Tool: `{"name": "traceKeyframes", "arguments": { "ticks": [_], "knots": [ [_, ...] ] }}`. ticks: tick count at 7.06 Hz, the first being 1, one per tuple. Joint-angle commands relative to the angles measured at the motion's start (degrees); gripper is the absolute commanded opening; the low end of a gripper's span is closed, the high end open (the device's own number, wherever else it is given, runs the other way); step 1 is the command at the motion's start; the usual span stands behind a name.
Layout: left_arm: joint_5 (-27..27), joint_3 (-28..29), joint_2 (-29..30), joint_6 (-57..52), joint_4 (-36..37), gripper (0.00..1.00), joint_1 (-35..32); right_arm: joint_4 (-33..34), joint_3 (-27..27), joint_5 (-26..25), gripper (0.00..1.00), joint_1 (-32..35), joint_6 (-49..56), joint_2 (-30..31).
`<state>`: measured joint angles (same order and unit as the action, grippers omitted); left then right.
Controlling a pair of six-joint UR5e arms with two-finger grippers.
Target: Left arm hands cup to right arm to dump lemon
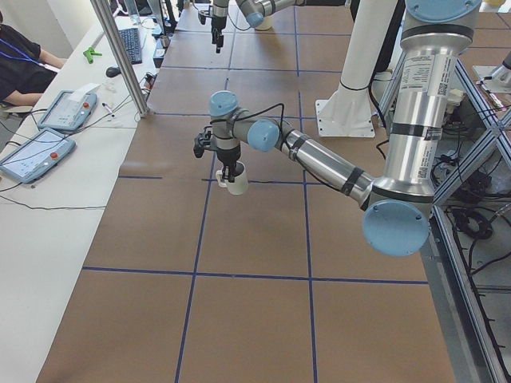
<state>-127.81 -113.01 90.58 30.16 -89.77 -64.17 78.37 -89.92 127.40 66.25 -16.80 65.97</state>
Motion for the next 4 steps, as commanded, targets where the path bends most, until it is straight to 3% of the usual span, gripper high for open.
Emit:
{"name": "traceKeyframes", "arguments": {
  "ticks": [1, 4],
  "knots": [
    [0.1, 0.5, -2.5, 4.0, -4.1, 0.00, 0.1, 6.2, -0.3, 9.1, 1.00, 11.9, 16.4, 4.2],
    [1.7, 8.1, -6.1, 8.7, -20.8, 0.00, 0.3, 9.1, -7.8, 12.4, 1.00, 19.5, 23.7, 17.4]
  ]
}}
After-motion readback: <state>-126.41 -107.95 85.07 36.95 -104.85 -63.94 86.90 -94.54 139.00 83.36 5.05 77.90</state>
